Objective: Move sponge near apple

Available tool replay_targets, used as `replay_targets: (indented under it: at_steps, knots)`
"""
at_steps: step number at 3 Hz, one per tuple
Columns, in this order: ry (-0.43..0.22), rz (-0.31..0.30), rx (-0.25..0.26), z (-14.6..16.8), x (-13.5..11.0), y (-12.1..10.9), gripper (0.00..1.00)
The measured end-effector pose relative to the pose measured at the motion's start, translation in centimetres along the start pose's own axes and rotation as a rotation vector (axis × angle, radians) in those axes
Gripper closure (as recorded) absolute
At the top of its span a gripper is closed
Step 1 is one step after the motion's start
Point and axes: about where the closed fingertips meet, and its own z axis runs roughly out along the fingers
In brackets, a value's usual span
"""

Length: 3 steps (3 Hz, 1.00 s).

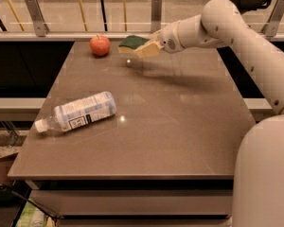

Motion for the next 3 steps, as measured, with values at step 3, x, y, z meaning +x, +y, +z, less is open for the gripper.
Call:
replay_targets:
  at_steps: [3]
  knots:
    - [0.058,-0.019,-0.049,3.6,0.5,0.9,0.84]
